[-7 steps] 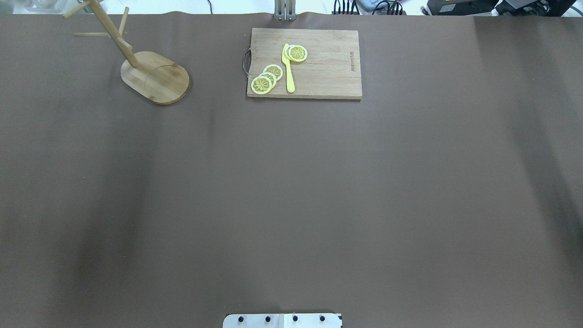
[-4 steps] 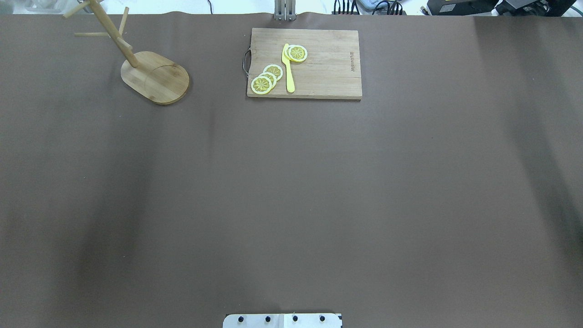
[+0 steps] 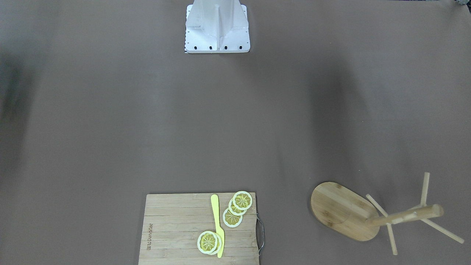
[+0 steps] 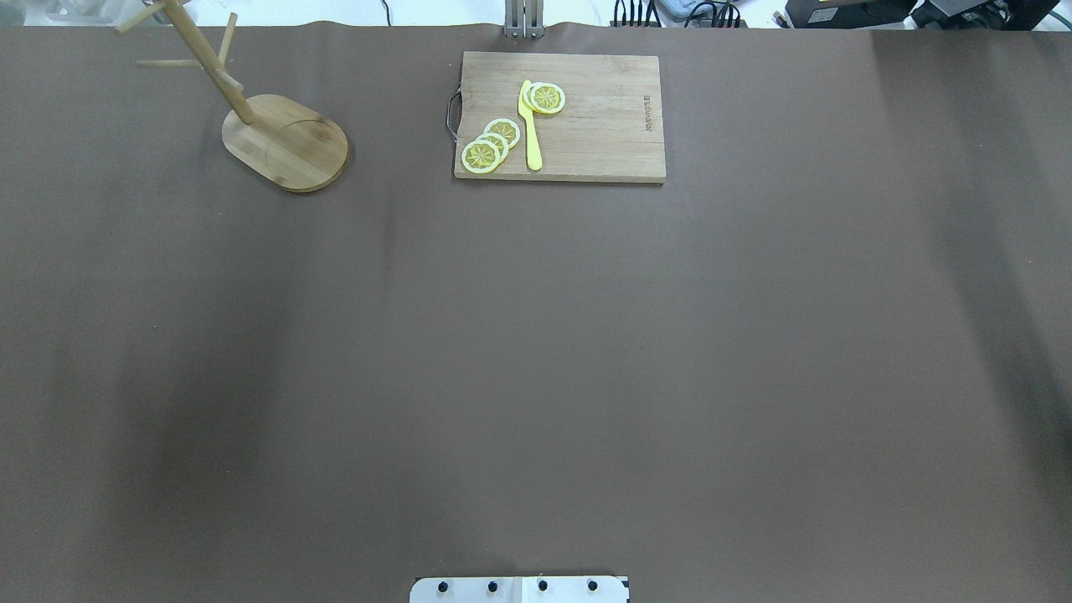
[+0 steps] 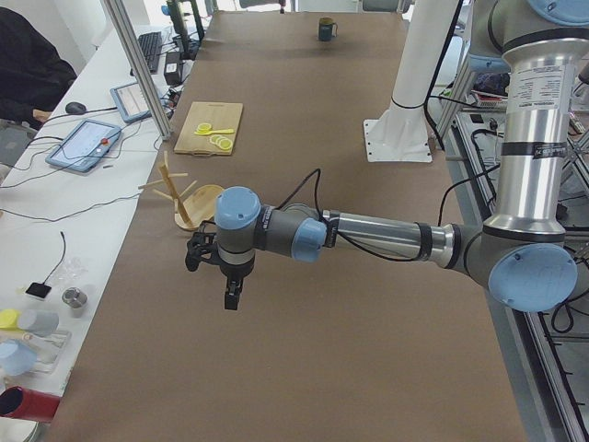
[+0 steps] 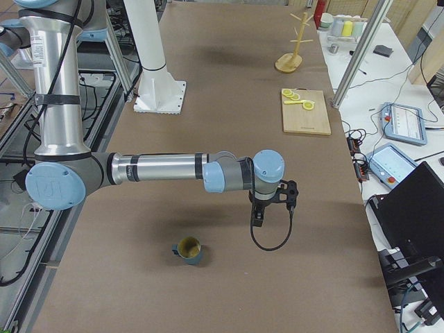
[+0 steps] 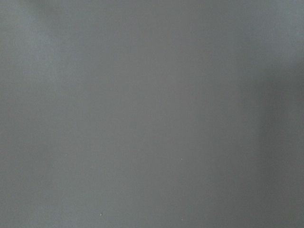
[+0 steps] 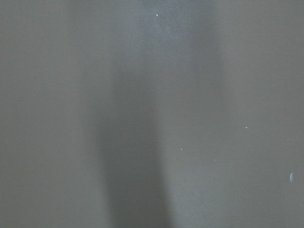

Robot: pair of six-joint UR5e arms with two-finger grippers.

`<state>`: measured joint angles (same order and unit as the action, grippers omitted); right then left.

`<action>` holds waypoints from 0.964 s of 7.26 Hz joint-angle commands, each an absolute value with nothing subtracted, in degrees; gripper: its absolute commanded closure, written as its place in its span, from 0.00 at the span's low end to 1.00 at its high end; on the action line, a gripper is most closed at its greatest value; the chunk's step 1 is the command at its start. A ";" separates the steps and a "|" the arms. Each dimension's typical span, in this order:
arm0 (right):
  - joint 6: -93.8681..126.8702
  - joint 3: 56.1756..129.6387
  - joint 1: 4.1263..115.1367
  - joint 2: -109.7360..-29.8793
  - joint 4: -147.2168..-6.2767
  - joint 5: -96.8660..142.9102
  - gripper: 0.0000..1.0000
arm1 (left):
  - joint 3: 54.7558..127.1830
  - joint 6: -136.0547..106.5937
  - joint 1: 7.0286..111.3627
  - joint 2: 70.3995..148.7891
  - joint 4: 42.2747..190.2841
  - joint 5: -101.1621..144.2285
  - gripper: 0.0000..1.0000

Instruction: Hang cup on storage rack

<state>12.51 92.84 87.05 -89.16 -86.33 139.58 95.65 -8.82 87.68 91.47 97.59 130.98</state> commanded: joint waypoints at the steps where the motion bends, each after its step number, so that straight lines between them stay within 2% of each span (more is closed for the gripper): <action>1: 9.95 93.25 90.41 -90.52 -86.48 141.15 0.00 | 95.01 -9.05 86.66 91.50 98.43 131.13 0.02; 3: 0.73 93.16 92.99 -97.17 -86.14 140.28 0.00 | 95.10 -9.05 86.66 91.14 99.66 130.78 0.02; 5: 0.35 94.82 95.97 -104.37 -84.30 140.19 0.00 | 95.01 -9.05 86.66 90.97 100.28 130.87 0.02; 7: 0.79 94.40 96.06 -108.01 -81.22 140.01 0.00 | 95.10 -9.14 86.66 90.27 100.55 130.87 0.02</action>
